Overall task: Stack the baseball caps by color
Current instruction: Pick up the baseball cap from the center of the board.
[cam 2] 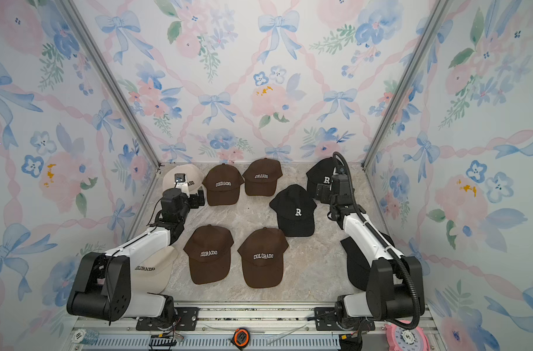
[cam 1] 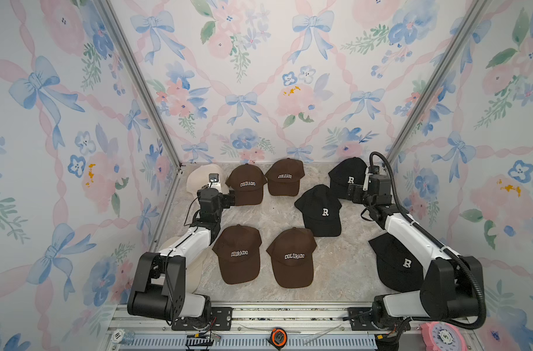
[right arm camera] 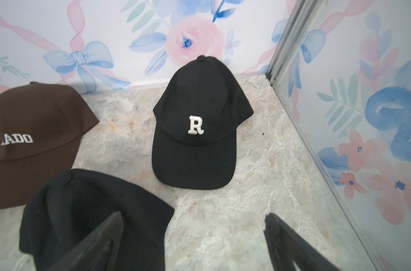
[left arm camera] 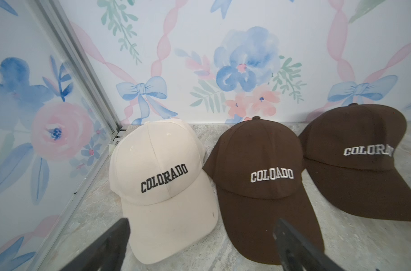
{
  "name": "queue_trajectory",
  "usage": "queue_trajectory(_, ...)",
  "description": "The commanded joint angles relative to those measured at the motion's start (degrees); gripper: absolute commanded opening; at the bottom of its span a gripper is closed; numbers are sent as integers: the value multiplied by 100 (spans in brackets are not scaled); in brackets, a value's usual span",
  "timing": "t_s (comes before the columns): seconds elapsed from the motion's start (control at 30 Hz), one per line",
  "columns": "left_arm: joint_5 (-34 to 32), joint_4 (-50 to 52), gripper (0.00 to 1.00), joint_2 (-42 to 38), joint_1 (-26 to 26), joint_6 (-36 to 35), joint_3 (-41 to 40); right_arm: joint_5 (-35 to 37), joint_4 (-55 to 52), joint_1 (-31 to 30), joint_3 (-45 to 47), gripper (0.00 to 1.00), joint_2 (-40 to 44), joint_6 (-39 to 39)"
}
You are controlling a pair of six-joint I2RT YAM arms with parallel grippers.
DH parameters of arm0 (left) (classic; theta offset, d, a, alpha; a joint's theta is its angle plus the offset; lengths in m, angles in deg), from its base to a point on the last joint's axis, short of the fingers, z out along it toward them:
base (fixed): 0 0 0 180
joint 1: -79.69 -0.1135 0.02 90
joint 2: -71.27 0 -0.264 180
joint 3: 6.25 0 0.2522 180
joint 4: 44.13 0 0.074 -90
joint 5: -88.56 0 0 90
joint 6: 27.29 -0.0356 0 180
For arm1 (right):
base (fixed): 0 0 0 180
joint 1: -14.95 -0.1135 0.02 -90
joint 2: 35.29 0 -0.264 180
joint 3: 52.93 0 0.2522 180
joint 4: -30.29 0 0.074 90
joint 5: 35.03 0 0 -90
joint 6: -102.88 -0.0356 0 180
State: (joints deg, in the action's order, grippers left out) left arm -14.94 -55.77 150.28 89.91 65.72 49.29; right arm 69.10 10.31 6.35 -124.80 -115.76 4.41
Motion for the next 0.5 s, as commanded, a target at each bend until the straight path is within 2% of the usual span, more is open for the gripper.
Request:
queue_trajectory(0.0,99,777,98,-323,361,-24,283,643,-1576,-407,-813,96,-154,-404)
queue_trajectory(0.13,472,1301,98,-614,670,283,528,528,-2782,-587,-1843,96,-587,-560)
queue_trajectory(0.27,686,1734,98,-904,993,337,701,345,-2547,-869,-1740,96,-497,-508)
queue_trajectory(0.37,570,2012,98,-1110,1283,315,779,-29,-2530,-934,-1764,99,-587,-697)
queue_trajectory(0.47,557,2122,98,-1321,1452,348,758,-96,-2600,-1108,-1860,95,-814,-765)
